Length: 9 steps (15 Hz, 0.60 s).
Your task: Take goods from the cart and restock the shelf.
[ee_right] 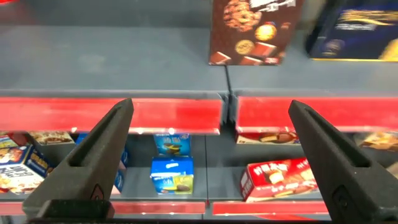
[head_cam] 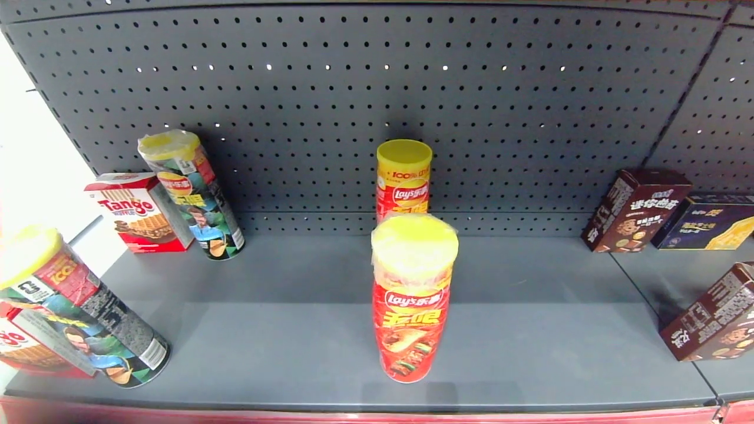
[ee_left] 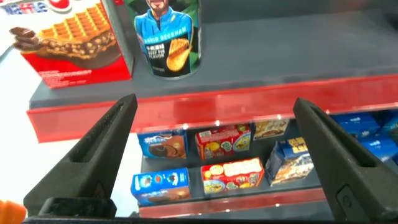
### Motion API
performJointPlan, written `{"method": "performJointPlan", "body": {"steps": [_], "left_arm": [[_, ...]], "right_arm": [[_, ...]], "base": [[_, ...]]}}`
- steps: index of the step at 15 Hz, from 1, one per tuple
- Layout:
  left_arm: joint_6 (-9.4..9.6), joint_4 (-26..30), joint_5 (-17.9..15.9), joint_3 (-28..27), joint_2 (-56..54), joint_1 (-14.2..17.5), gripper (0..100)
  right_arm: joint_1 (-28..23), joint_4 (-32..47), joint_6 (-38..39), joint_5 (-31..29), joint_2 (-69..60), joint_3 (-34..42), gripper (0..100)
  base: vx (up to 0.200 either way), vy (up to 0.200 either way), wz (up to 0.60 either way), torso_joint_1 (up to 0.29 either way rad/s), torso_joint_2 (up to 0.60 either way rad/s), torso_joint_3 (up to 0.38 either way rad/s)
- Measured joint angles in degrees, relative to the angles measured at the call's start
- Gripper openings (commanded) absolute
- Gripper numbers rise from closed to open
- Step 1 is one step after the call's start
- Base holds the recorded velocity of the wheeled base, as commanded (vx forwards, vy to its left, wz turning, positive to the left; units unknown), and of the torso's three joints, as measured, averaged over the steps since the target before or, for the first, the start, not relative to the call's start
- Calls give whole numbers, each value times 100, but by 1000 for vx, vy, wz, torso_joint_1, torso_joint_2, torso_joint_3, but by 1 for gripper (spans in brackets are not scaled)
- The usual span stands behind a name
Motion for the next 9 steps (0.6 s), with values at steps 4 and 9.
{"method": "performJointPlan", "body": {"steps": [4, 9], "left_arm": [[6, 5, -5, 0, 0, 4, 100], [-29, -2, 16, 0, 0, 4, 100]], "right_arm": [[0, 0, 0, 0, 2, 0, 100], [-5, 2, 0, 0, 2, 0, 100]], "base": [[0, 0, 0, 0, 0, 0], [0, 0, 0, 0, 0, 0]]}}
